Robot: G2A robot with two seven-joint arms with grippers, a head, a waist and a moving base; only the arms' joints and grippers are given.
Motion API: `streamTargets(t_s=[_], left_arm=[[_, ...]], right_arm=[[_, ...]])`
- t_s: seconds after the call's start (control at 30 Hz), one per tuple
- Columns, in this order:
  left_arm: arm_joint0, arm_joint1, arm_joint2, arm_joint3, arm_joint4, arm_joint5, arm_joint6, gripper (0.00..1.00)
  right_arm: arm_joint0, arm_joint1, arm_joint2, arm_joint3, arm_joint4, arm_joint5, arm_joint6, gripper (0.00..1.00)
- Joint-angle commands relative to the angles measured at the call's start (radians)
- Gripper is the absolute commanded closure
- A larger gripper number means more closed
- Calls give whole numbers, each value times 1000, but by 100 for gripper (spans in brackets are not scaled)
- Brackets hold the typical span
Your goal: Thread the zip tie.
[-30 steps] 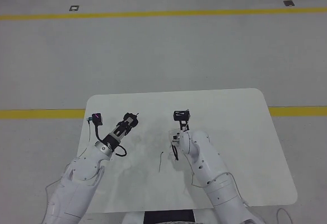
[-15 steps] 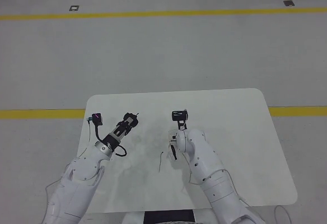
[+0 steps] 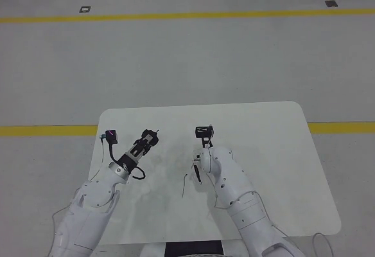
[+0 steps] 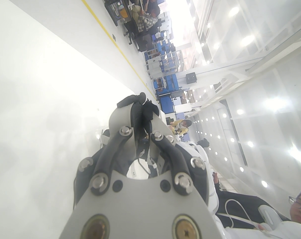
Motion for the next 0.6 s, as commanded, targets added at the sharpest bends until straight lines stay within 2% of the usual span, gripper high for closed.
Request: streamTargets(t_s=[0.0, 0.07, 0.57], left_arm=[[0, 0, 0, 0, 0, 0, 0, 100], [0, 0, 0, 0, 0, 0, 0, 100], [0, 0, 0, 0, 0, 0, 0, 100]], right_arm=[[-2, -1, -2, -5, -11, 0, -1, 80], [-3, 1, 0, -10, -11, 0, 2, 77], [21, 0, 1, 31, -11, 0, 20, 75]])
